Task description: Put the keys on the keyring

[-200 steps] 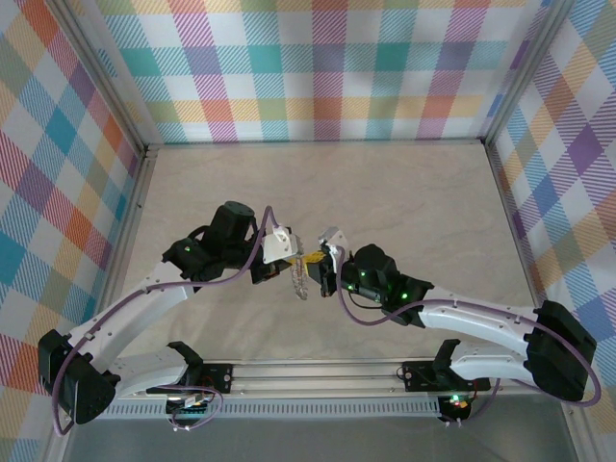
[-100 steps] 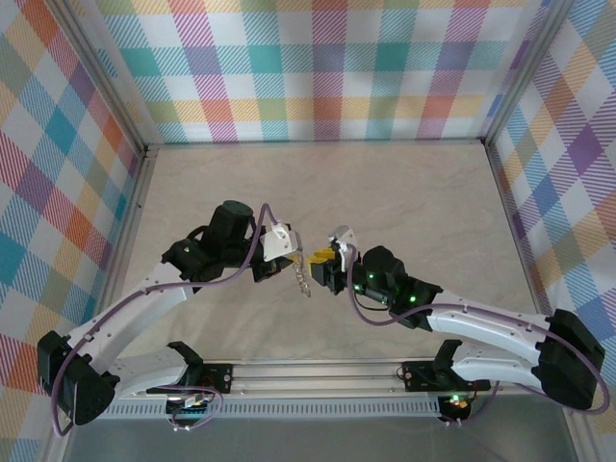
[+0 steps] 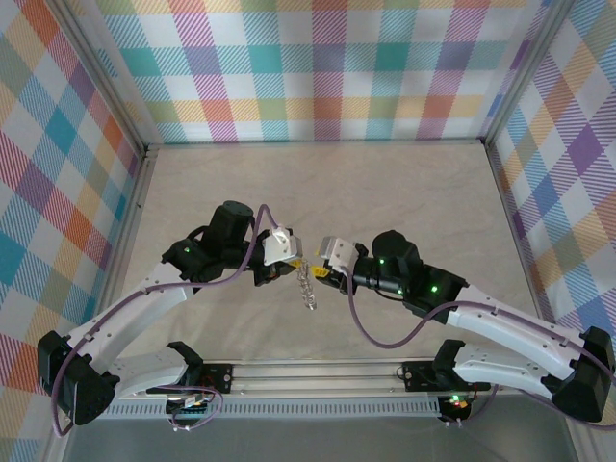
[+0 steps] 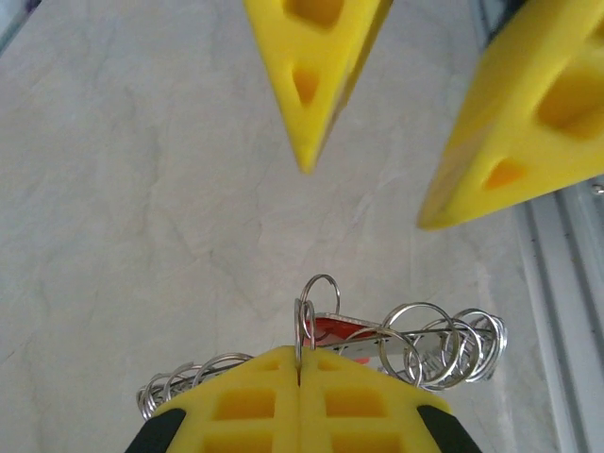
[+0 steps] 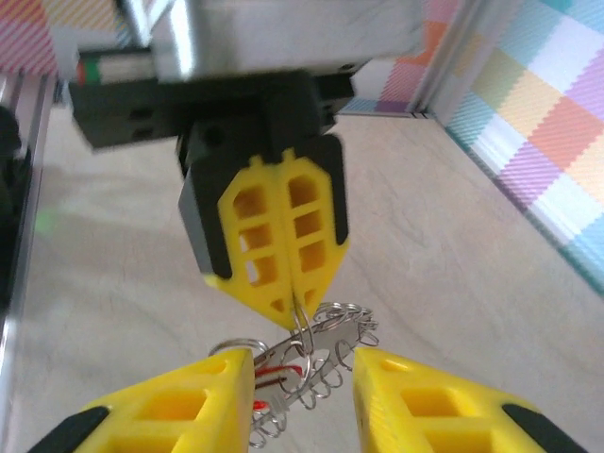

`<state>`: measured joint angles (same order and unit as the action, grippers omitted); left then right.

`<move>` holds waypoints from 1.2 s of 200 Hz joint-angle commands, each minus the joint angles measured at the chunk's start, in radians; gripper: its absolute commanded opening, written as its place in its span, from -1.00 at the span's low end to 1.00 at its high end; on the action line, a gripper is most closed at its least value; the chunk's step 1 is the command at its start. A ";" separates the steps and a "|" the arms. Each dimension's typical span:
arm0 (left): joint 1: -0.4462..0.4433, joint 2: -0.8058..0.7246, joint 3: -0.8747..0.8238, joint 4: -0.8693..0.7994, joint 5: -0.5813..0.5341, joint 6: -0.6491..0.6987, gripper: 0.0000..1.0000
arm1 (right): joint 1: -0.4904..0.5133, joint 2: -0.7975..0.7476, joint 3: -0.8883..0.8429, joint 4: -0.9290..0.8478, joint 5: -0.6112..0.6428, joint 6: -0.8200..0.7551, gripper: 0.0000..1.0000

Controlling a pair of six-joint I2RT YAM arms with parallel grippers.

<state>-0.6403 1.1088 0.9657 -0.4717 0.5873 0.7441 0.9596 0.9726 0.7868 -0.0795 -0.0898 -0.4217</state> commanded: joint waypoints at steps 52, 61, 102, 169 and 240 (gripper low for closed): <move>-0.012 0.000 0.009 0.071 0.173 0.015 -1.00 | -0.025 0.065 0.071 -0.106 -0.137 -0.195 -0.42; -0.012 -0.001 0.004 0.076 0.175 0.011 -1.00 | -0.027 0.074 0.073 -0.102 -0.143 -0.192 -0.44; -0.012 -0.019 -0.033 0.131 0.192 -0.008 -1.00 | -0.037 0.095 0.078 -0.104 -0.103 -0.172 -0.88; -0.013 -0.056 -0.096 0.269 0.177 -0.052 -1.00 | -0.091 0.057 0.076 -0.152 -0.182 -0.200 -0.47; -0.013 -0.055 -0.098 0.278 0.193 -0.061 -1.00 | -0.107 0.048 0.106 -0.200 -0.249 -0.234 -0.78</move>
<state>-0.6411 1.0710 0.8700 -0.2409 0.7322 0.6941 0.8566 1.0351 0.8604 -0.2562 -0.2768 -0.6346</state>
